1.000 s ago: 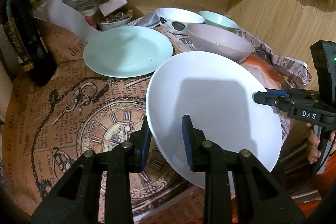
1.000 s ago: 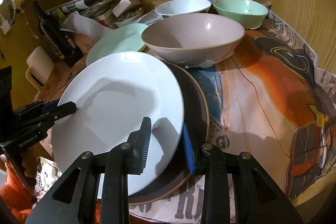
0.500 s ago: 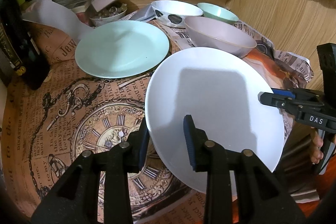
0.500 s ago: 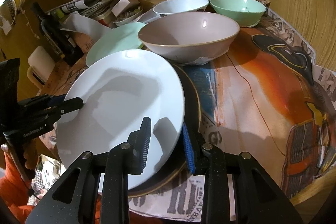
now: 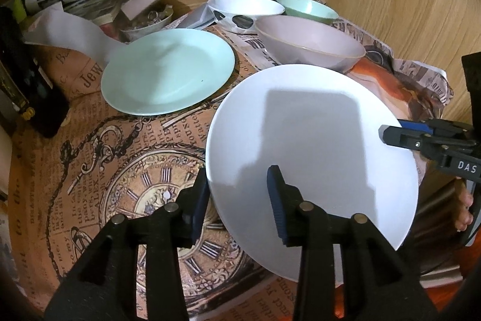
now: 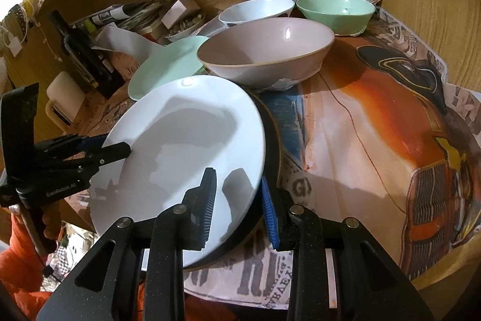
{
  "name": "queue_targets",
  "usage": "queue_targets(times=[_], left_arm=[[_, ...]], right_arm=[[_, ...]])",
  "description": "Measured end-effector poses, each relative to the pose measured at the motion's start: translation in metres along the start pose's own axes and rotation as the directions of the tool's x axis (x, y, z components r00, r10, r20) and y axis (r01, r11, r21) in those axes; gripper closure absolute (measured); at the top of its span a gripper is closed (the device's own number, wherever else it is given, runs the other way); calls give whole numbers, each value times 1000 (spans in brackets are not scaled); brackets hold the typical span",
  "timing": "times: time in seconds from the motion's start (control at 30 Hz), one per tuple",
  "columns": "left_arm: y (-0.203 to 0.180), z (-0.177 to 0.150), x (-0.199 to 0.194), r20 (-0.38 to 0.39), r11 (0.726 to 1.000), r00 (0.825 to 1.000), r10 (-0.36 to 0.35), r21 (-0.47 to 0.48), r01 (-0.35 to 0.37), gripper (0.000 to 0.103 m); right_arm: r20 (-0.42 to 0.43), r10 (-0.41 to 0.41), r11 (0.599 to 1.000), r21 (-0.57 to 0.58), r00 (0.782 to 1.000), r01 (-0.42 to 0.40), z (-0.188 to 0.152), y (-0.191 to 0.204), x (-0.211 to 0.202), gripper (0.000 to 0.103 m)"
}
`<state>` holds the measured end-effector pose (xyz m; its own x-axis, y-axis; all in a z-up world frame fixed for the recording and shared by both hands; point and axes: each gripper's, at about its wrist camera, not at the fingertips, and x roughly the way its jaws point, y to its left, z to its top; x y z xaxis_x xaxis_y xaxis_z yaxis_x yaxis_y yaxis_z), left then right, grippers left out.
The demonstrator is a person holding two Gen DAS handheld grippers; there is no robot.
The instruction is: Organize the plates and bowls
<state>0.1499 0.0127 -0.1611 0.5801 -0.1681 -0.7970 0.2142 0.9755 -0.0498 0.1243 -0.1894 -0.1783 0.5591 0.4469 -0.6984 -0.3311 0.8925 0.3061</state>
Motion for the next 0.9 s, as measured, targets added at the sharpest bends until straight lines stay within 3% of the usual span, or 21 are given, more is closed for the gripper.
queue_targets(times=[0.3,0.4,0.6,0.9], left_arm=[[-3,2,3,-26,1000,1000,-16,-7,16,63],[-11,0,3,-11,999,1000,15,31,-14,63],[-9,1,4,-8,1000,1000,11,25,-11,63],[2,2,-19,90,999,995,34,5,-35,61]], right_arm=[[20,-5,1000,-4,1000,6,-2,-2,-6,75],[23,-62,998,-11,998,62,-3,-4,-5,73],[27,-47,999,-5,999,48,-5,-5,-4,73],[89,-129,988,-71,988,135,-3,5,-13,72]])
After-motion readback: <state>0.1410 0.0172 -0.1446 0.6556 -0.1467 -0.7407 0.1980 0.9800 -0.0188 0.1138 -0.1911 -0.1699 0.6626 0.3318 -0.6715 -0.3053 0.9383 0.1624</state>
